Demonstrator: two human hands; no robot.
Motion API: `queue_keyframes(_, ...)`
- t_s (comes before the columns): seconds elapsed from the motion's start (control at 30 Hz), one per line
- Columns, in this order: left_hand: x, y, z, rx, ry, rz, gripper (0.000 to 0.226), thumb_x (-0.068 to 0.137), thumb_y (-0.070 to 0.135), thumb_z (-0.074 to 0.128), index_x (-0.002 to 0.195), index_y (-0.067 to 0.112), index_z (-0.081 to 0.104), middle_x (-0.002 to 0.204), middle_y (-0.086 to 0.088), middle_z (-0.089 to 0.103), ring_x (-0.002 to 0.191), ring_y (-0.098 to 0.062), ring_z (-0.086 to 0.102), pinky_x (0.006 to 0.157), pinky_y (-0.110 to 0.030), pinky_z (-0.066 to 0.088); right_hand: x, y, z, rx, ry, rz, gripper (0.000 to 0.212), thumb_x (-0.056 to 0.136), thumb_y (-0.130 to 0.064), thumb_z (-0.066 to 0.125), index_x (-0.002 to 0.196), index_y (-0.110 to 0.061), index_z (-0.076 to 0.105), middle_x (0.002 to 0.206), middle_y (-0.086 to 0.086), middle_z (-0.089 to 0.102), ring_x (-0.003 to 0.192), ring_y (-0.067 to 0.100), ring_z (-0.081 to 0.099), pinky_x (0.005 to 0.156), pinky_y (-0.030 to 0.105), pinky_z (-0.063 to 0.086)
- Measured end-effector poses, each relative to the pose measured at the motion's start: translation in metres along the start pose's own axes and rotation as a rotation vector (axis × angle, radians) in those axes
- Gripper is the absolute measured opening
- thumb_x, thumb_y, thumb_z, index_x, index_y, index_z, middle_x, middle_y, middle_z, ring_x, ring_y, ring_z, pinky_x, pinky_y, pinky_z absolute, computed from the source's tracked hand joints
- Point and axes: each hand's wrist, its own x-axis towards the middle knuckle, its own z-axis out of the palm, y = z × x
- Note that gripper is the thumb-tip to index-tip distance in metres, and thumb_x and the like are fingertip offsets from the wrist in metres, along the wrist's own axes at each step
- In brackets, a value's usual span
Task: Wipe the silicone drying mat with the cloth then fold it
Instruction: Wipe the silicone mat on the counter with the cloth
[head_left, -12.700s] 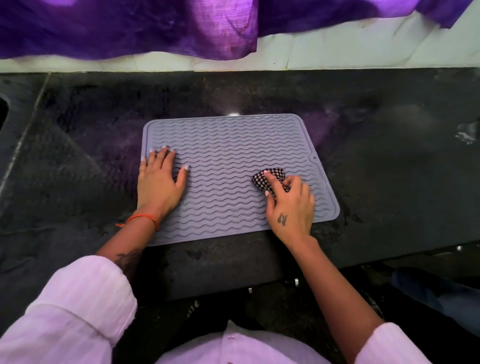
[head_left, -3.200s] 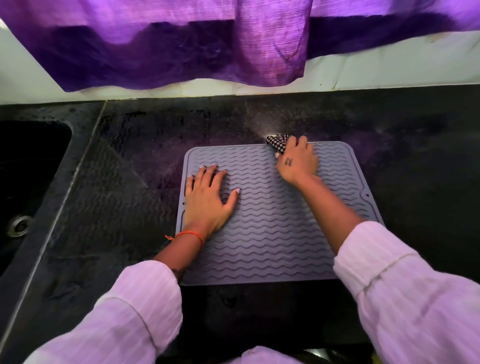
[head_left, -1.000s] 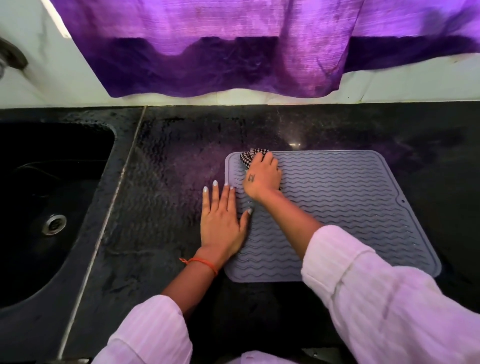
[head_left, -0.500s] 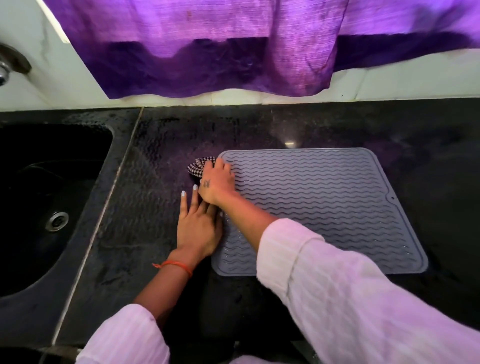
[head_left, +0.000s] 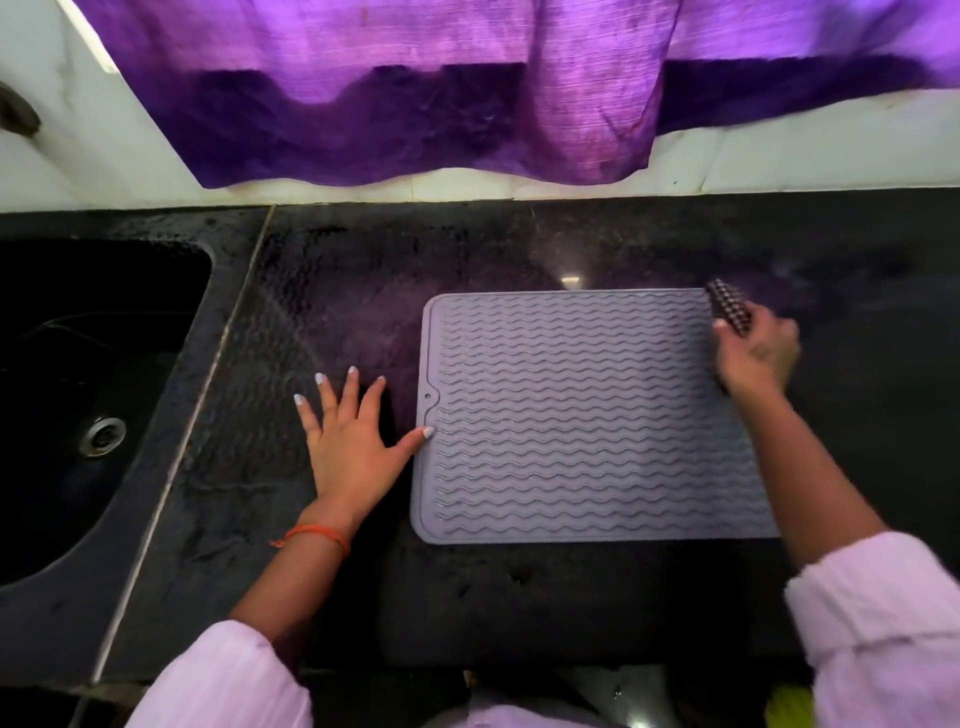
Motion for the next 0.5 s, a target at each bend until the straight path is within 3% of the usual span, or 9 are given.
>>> queue_keyframes(0.2,0.003,0.0,-0.004,-0.015,-0.04,-0.043,0.092,0.072,0.074,0.051,0.147,0.023,0.03,0.158,-0.007,0.011,0.144,-0.029,-0.014,0.108,-0.045,-0.024,0.009,0.021,0.008,-0.233,0.02,-0.054,0.042,0.092,-0.021,0.052,0.125,0.004,0.046,0.129,0.032,0.036,0.118,0.047,0.036,0.101,0.044,0.031)
queue_keyframes(0.5,0.002,0.004,-0.006,-0.029,-0.071,-0.077,0.094,0.071,0.073,0.053,0.147,0.023,0.028,0.159,-0.006,0.007,0.143,-0.029,-0.017,0.106,-0.046,-0.026,-0.008,-0.012,0.023,-0.195,-0.034,-0.092,0.042,0.092,-0.021,0.05,0.126,0.003,0.044,0.132,0.029,0.033,0.119,0.044,0.035,0.101,0.042,0.033)
